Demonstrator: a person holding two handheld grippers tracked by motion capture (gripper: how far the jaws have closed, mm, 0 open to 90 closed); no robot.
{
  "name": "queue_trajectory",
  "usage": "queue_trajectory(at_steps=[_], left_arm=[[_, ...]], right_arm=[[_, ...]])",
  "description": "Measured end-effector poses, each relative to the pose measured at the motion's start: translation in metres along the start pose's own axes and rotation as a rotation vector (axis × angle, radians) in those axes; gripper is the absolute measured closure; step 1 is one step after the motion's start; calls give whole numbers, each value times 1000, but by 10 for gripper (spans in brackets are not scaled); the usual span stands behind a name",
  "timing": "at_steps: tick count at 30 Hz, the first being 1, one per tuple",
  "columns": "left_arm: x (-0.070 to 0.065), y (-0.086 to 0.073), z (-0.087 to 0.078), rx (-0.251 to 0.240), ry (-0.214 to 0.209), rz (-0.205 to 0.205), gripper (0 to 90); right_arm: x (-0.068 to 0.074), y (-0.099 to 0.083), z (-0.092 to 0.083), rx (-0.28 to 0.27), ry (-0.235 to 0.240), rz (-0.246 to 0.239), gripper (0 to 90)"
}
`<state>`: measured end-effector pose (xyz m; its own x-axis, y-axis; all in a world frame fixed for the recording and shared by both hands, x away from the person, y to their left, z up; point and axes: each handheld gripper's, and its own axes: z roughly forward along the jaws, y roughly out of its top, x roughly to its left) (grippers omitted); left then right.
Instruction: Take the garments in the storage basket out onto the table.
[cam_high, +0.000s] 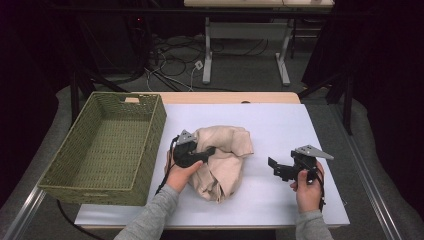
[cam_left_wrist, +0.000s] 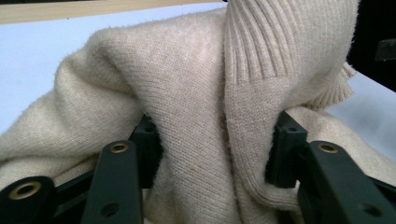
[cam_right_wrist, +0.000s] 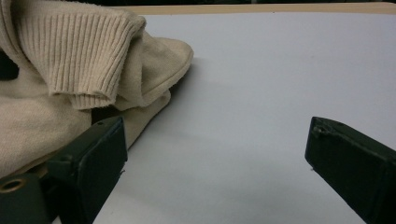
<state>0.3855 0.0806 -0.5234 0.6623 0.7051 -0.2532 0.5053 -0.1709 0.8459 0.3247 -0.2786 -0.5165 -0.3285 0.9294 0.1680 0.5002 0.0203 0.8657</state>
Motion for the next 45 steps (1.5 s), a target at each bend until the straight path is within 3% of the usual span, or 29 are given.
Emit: queue_trajectory(at_steps=[7,10,12,15,17,18,25,31,34,40,45], left_arm=[[3,0,-2,14,5,-41,425],[3,0,-2,21,-2,-65,301],[3,0,-2,24,3,-62,284],[2,1,-5,21,17,-54,151],[1,2,-8,18,33,-47,141],[0,3,-9,19,40,-48,0],[-9,11,-25,-13,17,-32,3],[-14,22,-48,-71,-20,-36,0],[-12,25,-60,-95,-10,-37,3],[-2,30,-90,-157,-45,-40,3],[9,32,-114,-181,-34,-42,3]], right_arm=[[1,0,0,0,1,1,55],[1,0,0,-1,6,6,55],[1,0,-1,2,4,3,54],[1,1,-1,-10,3,2,54],[1,1,-1,-12,3,0,54],[1,1,-1,-12,3,2,54],[5,3,-3,-10,6,6,52],[9,5,-5,-17,11,-11,51],[11,5,-4,-27,15,-15,49],[14,7,-6,-25,31,-31,48],[18,9,-7,-25,38,-32,47]])
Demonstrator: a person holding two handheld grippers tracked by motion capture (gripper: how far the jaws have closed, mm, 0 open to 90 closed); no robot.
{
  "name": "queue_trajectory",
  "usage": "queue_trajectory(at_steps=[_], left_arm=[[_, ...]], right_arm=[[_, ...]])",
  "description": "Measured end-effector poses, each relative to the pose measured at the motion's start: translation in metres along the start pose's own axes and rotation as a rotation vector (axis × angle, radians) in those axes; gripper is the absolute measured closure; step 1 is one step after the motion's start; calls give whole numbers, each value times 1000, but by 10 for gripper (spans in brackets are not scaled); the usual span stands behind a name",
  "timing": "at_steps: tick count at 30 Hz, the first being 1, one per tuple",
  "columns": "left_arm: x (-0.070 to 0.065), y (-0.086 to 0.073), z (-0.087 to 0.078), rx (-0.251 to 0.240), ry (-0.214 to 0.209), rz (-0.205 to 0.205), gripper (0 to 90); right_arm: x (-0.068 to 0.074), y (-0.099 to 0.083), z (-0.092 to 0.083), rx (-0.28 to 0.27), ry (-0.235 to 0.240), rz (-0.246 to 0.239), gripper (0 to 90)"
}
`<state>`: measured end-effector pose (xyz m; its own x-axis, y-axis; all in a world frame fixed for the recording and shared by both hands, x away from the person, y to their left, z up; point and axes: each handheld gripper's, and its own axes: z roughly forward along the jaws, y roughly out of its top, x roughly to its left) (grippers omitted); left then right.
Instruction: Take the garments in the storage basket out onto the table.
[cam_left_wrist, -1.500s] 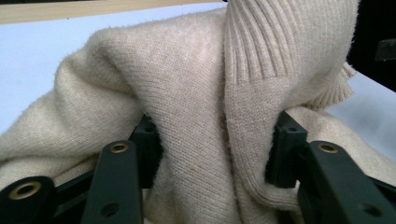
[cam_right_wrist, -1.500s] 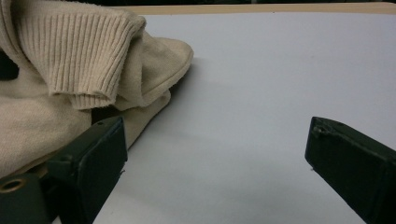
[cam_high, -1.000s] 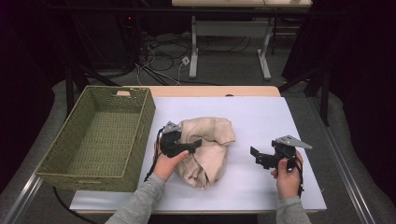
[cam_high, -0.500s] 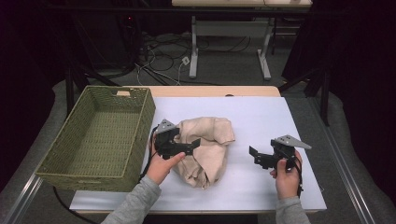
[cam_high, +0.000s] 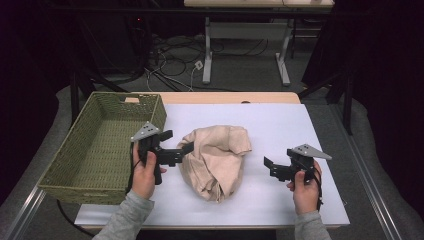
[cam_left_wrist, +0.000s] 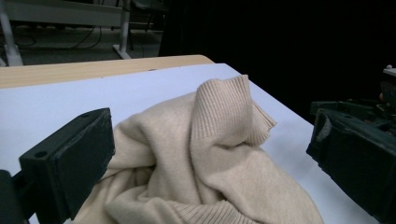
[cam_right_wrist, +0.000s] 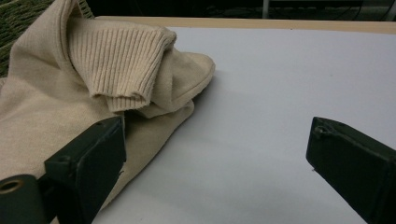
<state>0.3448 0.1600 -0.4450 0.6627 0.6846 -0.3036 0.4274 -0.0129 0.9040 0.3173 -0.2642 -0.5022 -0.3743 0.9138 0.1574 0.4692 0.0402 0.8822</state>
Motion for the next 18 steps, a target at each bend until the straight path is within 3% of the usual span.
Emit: queue_trajectory(at_steps=[11,18], left_arm=[[22,7,-45,-21,39,9,4],[41,2,-75,-29,104,-9,3]], right_arm=[[3,2,-2,-13,8,-11,46],[5,3,-3,-16,9,-11,44]])
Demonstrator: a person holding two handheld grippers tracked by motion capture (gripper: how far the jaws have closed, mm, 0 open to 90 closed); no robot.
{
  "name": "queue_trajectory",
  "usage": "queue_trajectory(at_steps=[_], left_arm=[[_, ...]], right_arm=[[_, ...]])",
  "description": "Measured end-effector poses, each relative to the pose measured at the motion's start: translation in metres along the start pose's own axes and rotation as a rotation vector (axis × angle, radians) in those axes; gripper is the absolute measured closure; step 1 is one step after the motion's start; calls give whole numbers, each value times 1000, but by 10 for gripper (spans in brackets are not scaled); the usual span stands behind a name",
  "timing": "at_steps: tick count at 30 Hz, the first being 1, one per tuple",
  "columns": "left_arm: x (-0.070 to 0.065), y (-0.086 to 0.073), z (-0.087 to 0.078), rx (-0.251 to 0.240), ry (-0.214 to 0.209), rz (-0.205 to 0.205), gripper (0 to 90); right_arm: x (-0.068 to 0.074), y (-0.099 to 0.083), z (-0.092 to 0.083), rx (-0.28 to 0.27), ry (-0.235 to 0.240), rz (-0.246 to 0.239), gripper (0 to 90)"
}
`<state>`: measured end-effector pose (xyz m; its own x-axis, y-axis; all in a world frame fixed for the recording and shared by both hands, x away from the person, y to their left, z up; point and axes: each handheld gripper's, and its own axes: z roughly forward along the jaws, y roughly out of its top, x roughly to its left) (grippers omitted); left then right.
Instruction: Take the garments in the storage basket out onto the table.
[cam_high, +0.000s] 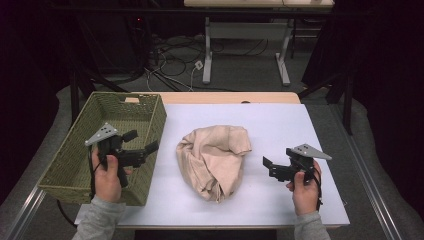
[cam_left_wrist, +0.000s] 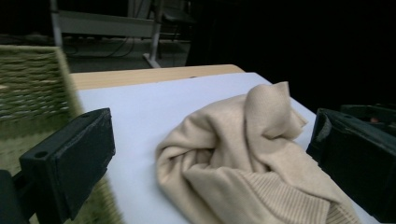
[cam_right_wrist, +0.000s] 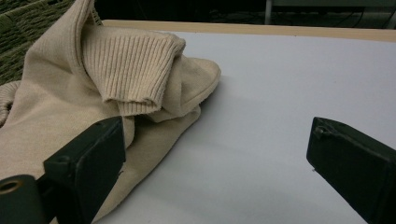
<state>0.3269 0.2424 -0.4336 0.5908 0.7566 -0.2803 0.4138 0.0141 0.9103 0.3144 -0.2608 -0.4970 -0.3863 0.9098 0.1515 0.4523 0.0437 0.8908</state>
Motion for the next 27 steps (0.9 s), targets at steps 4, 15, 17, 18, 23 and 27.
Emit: queue_trajectory(at_steps=[4,15,17,18,23,27], left_arm=[[11,-3,-14,-7,28,-8,3],[39,-13,-40,-10,118,-40,3],[43,-15,-43,-22,137,-47,3],[46,-15,-44,-20,148,-46,3],[58,-20,-49,-30,205,-60,3],[66,-25,-53,-36,212,-88,3]], right_arm=[[-1,0,-1,-3,-1,0,44],[-2,-1,0,-5,-6,5,44],[-3,-2,1,-2,-11,2,44],[-4,-2,1,2,-11,-1,44],[-6,-5,3,5,-15,-4,43],[-6,-7,5,7,-22,-4,42]])
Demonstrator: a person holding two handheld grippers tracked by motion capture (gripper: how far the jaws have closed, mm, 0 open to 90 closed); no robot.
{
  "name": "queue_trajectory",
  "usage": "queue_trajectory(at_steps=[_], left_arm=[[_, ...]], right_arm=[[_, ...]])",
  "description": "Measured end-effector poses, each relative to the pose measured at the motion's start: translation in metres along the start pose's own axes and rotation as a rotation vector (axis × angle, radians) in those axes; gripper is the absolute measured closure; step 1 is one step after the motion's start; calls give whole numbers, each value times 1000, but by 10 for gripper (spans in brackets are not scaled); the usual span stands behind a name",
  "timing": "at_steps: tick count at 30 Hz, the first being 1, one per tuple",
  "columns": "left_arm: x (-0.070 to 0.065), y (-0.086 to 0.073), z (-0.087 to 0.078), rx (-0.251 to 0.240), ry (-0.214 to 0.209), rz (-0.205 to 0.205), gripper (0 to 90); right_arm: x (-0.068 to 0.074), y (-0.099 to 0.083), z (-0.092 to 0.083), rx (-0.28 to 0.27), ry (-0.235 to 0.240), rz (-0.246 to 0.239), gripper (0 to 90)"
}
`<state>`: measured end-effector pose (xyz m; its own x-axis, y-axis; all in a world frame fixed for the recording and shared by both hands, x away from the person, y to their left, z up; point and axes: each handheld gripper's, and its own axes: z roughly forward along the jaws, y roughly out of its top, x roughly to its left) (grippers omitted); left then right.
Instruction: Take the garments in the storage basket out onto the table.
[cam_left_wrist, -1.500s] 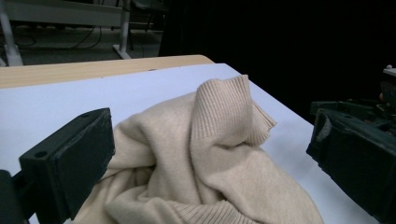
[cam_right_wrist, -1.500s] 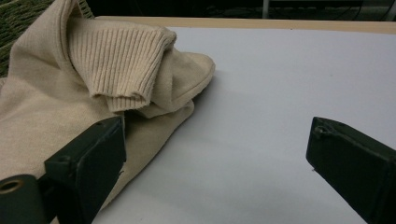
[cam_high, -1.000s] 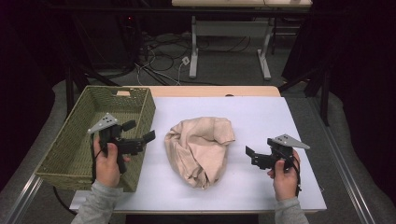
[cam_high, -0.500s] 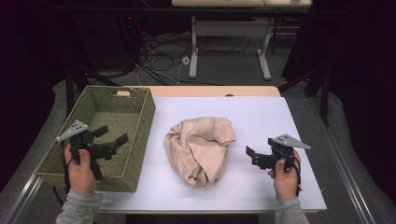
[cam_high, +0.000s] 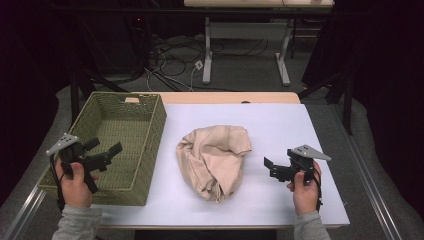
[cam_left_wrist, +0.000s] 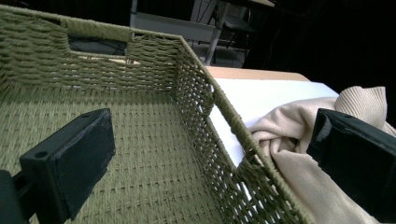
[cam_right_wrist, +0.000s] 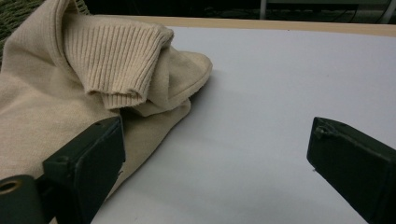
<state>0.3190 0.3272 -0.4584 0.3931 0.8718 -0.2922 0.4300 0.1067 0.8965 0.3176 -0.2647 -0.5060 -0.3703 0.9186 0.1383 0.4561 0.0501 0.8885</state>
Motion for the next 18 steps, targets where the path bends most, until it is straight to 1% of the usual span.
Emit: queue_trajectory(at_steps=[1,2,5,9,12,14,15,16,17,18], left_arm=[[2,0,-1,-1,4,-3,3],[4,-1,-1,-5,5,-9,3],[9,-1,-5,-12,15,-21,3],[16,-2,-9,-15,33,-41,3],[19,-2,-10,-19,41,-42,3],[21,-2,-11,-19,46,-45,3],[21,-2,-11,-20,48,-48,3],[22,-1,-12,-14,51,-50,3],[23,-2,-12,-21,51,-52,4],[24,-2,-13,-22,54,-53,3]], right_arm=[[1,0,0,6,-1,8,42],[1,-1,1,0,-6,12,42],[-1,-1,1,2,-4,5,42],[-1,-3,1,-2,0,14,41],[-1,-4,3,-6,-9,-2,41],[-1,-4,3,6,-5,7,41],[-1,-5,4,3,-7,9,41],[-1,-5,5,-2,-8,6,40],[-1,-5,4,6,-5,0,40],[-1,-5,4,9,-4,4,40]])
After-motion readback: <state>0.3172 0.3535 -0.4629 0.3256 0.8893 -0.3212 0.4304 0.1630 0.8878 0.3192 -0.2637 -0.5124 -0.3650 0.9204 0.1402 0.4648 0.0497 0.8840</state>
